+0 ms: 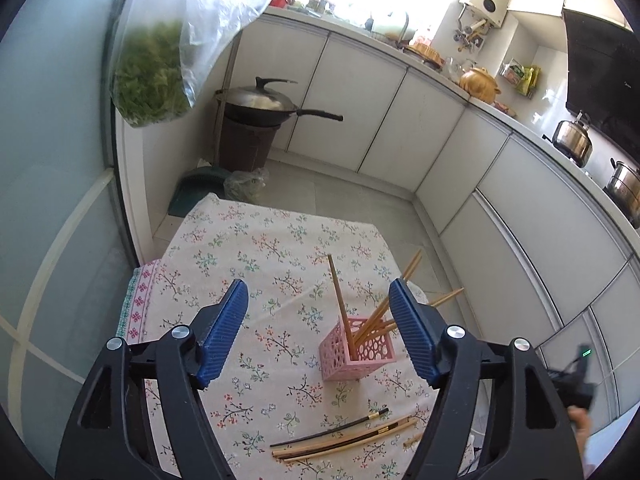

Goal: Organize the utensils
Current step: 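Lower the right tool onto the chopstick pile and close on one chopstick, then lift the chopstick upright with the right tool and carry it over the holder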

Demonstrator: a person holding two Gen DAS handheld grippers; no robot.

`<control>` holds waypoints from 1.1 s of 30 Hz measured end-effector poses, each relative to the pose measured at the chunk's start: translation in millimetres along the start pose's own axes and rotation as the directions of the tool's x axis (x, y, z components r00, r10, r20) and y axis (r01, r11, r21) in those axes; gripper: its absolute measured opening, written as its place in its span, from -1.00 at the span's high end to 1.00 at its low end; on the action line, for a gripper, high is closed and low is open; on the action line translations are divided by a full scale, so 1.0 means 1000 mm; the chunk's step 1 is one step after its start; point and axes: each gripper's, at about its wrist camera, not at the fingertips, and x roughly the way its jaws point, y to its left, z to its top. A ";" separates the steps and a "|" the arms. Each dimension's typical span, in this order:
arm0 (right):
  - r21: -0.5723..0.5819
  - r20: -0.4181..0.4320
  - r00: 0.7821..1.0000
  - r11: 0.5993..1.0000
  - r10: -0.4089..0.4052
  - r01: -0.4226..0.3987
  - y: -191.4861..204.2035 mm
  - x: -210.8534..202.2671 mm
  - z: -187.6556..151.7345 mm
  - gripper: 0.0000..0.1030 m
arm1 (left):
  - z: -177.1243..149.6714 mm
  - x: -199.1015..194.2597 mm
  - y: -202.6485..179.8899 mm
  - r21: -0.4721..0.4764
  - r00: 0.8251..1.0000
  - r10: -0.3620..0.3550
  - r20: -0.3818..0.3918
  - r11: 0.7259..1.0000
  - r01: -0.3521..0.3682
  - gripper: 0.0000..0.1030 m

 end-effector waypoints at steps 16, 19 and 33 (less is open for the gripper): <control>0.067 0.029 0.999 0.997 0.030 -0.032 -0.018 0.082 0.029 0.88 | -0.012 0.027 -0.016 0.050 0.999 0.019 -0.048 0.999 -0.017 -0.45; -0.089 0.116 0.984 0.988 0.138 -0.129 0.025 0.025 0.017 0.89 | -0.009 0.022 -0.011 0.036 0.999 0.013 -0.034 0.999 -0.012 -0.45; -0.529 0.186 0.932 0.831 0.311 -0.172 0.196 -0.161 -0.066 0.89 | -0.001 0.010 0.000 0.000 1.000 -0.014 -0.015 1.000 0.014 -0.45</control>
